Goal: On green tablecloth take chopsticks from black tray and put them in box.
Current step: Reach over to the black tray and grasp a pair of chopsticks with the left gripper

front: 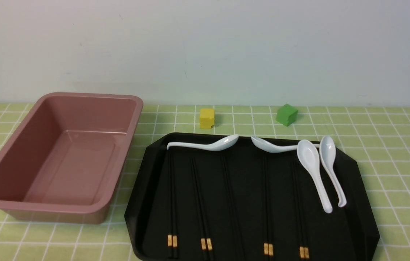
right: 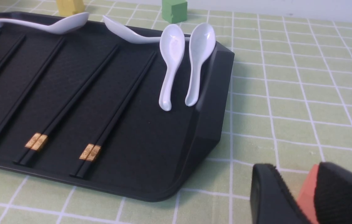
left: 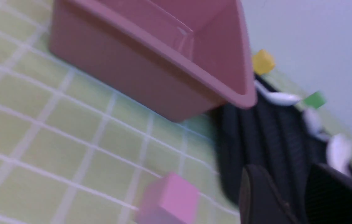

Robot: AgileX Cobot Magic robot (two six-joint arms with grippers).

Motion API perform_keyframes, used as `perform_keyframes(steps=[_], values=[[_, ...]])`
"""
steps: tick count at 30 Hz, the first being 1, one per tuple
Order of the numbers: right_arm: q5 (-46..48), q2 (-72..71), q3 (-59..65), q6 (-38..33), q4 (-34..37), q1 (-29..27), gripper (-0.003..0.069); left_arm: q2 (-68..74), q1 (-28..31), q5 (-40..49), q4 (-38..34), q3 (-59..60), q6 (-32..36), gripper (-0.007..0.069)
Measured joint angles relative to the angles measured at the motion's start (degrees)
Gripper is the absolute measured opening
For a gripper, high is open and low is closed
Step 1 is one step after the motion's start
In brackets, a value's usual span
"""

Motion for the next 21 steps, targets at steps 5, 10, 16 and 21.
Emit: perform_keyframes(steps=[5,10,16,21], values=[[0.0,0.0,0.0,0.0,0.0,0.0,0.024,0.0,0.0,-0.6,-18.9,0.0,-12.2,0.0238],[0.0,0.0,0.0,0.0,0.0,0.0,0.024,0.0,0.0,-2.1,-25.1,0.0,-13.6,0.0238],[0.0,0.0,0.0,0.0,0.0,0.0,0.024,0.0,0.0,-4.5,-28.8,0.0,-13.8,0.0238],[0.0,0.0,0.0,0.0,0.0,0.0,0.024,0.0,0.0,-8.4,-34.9,-3.3,-9.8,0.0197]])
